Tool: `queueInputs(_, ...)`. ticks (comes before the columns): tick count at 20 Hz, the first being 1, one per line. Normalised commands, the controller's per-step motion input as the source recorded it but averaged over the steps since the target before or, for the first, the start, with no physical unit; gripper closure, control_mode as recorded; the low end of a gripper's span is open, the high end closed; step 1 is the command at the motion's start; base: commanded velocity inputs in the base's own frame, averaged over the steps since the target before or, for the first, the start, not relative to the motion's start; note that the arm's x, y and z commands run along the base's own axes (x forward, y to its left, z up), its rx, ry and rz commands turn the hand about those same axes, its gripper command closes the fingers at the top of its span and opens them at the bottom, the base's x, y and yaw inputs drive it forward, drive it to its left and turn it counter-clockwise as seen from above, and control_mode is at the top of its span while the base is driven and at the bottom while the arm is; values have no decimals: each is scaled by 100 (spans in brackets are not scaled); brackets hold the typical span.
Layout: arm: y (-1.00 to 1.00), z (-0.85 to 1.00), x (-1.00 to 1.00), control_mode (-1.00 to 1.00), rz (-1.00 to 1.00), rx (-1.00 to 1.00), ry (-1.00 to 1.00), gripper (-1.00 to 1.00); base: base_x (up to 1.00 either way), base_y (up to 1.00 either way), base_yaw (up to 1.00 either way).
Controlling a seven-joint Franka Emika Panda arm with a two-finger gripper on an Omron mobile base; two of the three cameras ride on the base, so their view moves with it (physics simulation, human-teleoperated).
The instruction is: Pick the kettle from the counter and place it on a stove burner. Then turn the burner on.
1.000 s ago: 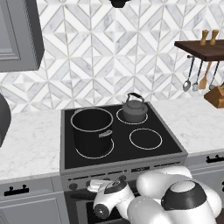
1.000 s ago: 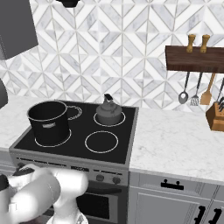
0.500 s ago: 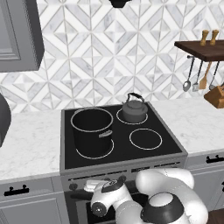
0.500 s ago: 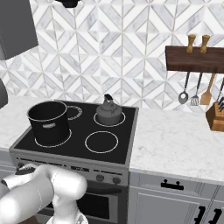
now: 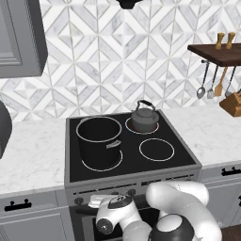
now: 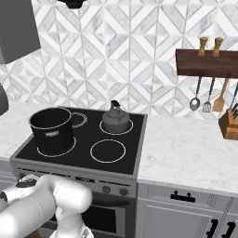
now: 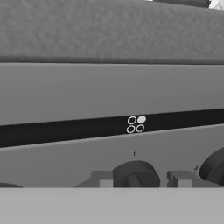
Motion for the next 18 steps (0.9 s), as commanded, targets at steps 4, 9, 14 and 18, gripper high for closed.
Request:
queueInputs(4,-17,-16,-11,-100,0,1,0,-100,0,0,0)
queueInputs(9,-24,0,-6,-100,0,0,0,-100,0,0,0)
queueInputs(14,-19,0,-1,-100,0,0,0,-100,0,0,0)
queueInputs(18,-6,0,0,-100,0,0,0,-100,0,0,0)
